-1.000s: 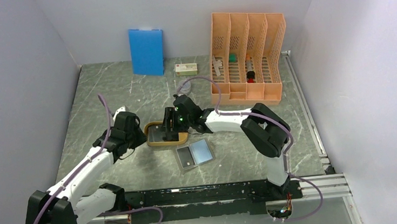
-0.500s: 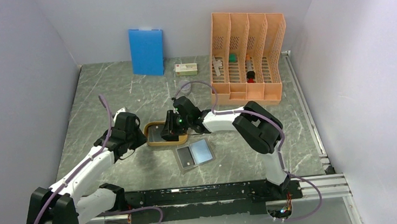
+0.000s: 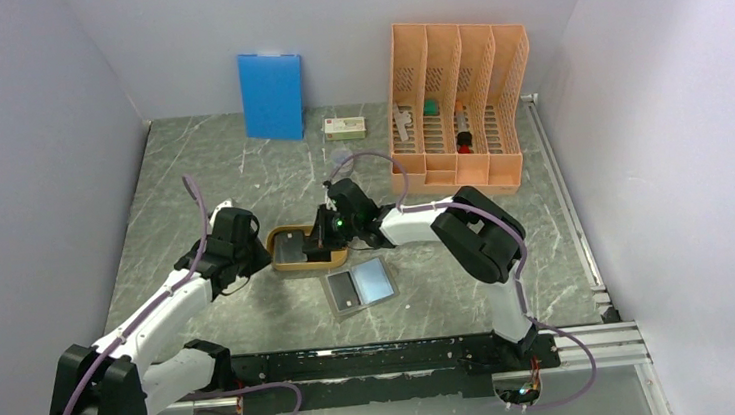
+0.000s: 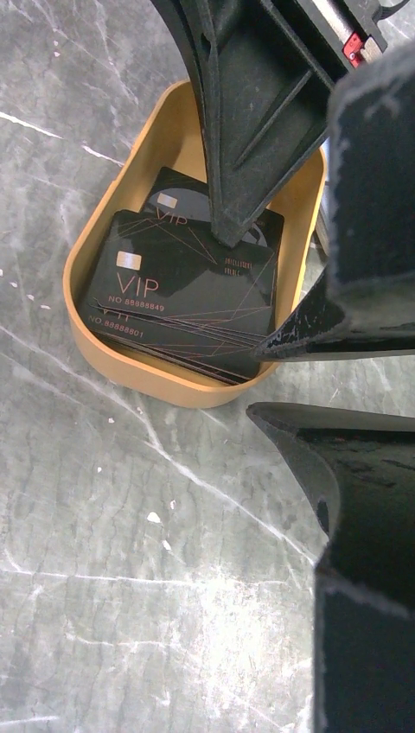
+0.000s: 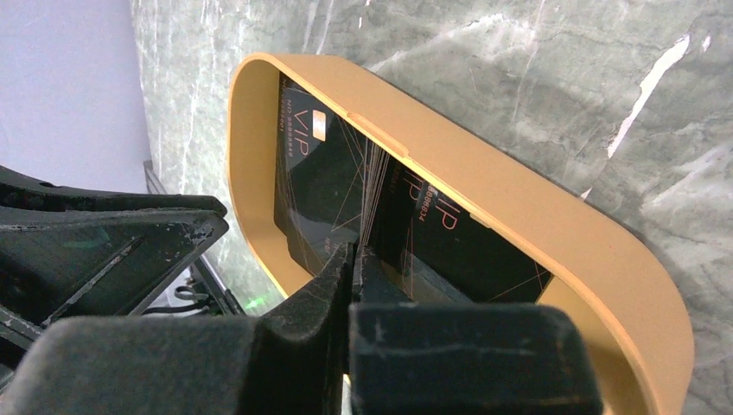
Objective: Put the credit cards into the card holder
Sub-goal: Pick up the credit card from the storage box.
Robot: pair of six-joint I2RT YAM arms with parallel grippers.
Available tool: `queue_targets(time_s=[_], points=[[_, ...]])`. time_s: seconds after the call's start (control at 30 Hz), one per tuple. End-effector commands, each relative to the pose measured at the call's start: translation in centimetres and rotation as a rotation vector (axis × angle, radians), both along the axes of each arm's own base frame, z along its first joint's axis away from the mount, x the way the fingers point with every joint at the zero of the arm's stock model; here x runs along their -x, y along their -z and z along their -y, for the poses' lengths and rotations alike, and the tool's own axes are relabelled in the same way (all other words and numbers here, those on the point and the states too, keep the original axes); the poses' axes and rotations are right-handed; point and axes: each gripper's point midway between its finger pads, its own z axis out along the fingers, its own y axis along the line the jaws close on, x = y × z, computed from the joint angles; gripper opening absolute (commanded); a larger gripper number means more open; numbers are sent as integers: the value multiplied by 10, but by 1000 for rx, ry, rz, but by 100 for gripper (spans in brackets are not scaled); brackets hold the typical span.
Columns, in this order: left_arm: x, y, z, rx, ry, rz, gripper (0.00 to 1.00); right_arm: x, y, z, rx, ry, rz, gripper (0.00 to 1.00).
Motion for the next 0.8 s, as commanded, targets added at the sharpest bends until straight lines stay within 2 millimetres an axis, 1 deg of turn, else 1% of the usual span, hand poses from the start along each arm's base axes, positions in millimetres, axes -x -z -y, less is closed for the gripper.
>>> queue_targets(time_s=[0.0, 0.17, 0.3, 0.53, 0.77], points=[[-5, -4, 2, 26, -2, 24, 29, -1, -10, 4, -28, 4, 8, 0], [-5, -6, 2, 30, -3, 32, 29, -1, -18, 5, -57, 8, 12, 0], [-6, -8, 2, 32, -3, 35, 29, -1, -30, 4, -102, 4, 18, 0], [-6, -13, 2, 39, -8, 51, 28, 5, -58, 2, -189, 9, 0, 0], [-7, -24, 0, 46, -20, 76, 29, 11, -86, 8, -227, 25, -5, 0]])
